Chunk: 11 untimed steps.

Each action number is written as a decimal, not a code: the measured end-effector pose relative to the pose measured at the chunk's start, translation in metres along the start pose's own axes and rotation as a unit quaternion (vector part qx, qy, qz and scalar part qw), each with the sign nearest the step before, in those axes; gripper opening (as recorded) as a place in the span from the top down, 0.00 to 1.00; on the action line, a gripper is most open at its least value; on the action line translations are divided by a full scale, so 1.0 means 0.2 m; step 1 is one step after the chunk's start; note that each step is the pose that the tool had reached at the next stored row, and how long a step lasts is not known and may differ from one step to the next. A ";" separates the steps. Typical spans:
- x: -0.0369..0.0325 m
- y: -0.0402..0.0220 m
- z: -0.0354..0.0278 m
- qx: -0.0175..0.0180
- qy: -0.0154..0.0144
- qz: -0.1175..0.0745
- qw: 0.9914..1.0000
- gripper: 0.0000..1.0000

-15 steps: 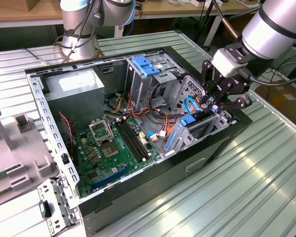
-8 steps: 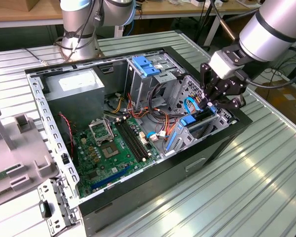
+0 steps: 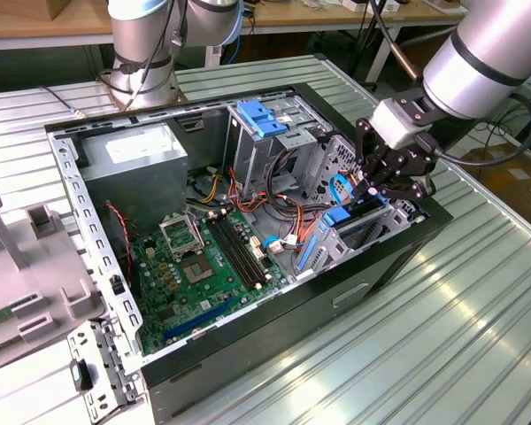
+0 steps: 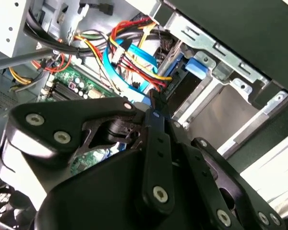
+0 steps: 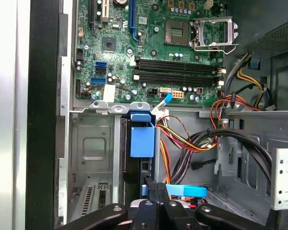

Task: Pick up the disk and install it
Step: 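Insert the second disk wire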

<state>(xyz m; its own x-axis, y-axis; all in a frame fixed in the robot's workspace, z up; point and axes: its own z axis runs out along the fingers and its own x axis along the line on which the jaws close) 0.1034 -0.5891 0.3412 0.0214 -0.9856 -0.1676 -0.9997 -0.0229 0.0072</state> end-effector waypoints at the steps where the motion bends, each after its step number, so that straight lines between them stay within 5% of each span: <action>1: 0.000 0.000 0.001 0.000 -0.001 0.000 1.000 0.89; 4: -0.004 0.000 -0.023 0.000 -0.002 0.000 1.000 0.89; 7: -0.014 -0.005 -0.082 0.000 -0.003 0.000 1.000 0.89; 11: -0.017 -0.051 -0.110 -0.001 -0.010 0.000 1.000 0.89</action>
<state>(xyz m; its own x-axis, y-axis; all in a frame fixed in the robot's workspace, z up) 0.1137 -0.5891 0.3634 0.0208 -0.9819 -0.1882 -0.9997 -0.0230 0.0094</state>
